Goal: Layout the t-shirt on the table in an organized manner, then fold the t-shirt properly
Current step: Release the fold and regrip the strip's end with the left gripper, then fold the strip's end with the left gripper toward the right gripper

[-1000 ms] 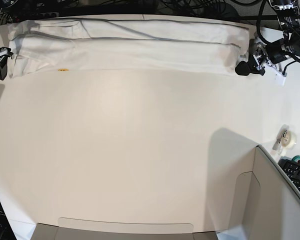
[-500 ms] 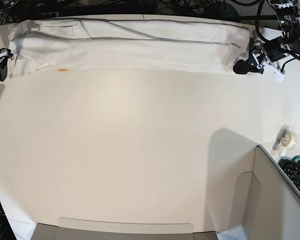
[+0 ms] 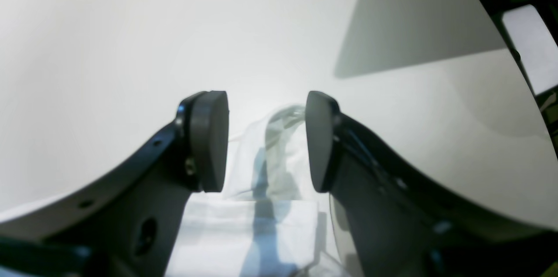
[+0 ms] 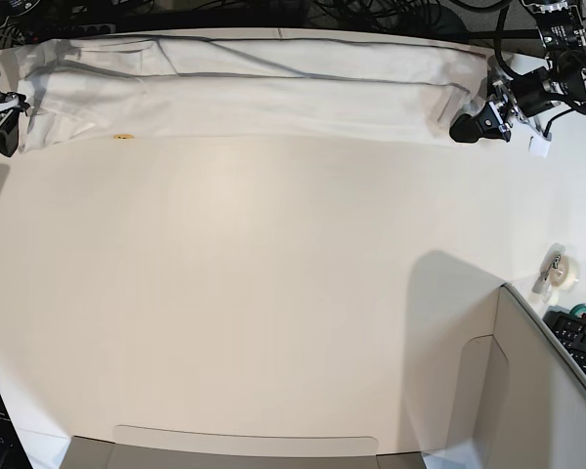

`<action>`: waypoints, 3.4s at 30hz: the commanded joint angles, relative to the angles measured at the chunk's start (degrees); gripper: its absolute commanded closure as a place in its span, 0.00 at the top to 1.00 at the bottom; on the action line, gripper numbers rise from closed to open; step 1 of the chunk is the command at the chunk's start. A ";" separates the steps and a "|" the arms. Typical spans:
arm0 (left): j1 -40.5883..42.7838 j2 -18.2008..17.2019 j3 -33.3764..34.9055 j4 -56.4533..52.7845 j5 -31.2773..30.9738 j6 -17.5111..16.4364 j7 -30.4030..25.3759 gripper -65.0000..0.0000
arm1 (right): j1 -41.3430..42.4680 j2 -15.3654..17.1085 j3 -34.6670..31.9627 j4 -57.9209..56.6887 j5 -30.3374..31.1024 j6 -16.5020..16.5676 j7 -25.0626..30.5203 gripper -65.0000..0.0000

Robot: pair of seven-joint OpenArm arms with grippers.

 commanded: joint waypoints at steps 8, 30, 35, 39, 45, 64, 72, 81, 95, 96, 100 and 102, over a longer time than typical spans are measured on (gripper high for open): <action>0.65 -4.26 5.70 0.95 -0.29 1.21 1.59 0.54 | 0.12 0.99 0.18 0.77 0.88 -0.23 1.41 0.44; 0.47 -11.20 17.39 6.58 0.53 1.21 1.59 0.45 | 0.20 1.35 0.18 0.77 0.88 -0.23 1.41 0.44; 0.30 -11.47 17.39 7.55 2.82 1.21 1.59 0.44 | 0.20 1.35 0.18 0.77 0.88 -0.23 1.41 0.44; 0.65 -11.38 17.39 12.20 3.08 1.21 1.59 0.28 | 0.20 1.35 0.18 0.77 0.88 -0.23 1.41 0.44; 0.65 -10.94 17.13 21.35 3.70 1.21 1.59 0.00 | 0.20 1.17 0.18 0.77 0.88 -0.23 1.41 0.44; -1.28 5.41 32.78 36.12 1.94 1.21 1.59 0.00 | 1.08 3.54 1.06 1.12 0.88 -0.23 1.41 0.44; -8.58 11.48 41.39 36.03 7.92 1.21 1.59 0.00 | 1.08 6.45 6.25 1.03 0.88 -0.32 1.41 0.44; -14.56 13.85 45.08 35.76 9.59 1.21 1.59 0.00 | 0.64 10.05 11.26 0.77 -2.46 -0.41 1.41 0.44; -20.27 16.40 54.93 35.24 16.79 1.21 1.59 0.00 | 0.64 9.52 10.91 0.77 -12.65 -0.32 1.41 0.44; -20.54 16.49 56.34 35.24 17.15 1.21 1.59 0.00 | 0.64 9.52 10.91 0.77 -12.92 -0.32 1.41 0.44; -23.00 16.84 61.52 35.24 18.64 1.30 1.59 0.00 | 0.56 9.52 10.91 0.77 -13.36 -0.32 1.41 0.44; -23.44 17.10 63.10 35.24 19.96 1.30 1.59 0.00 | 0.56 9.43 10.91 0.77 -13.36 -0.32 1.41 0.44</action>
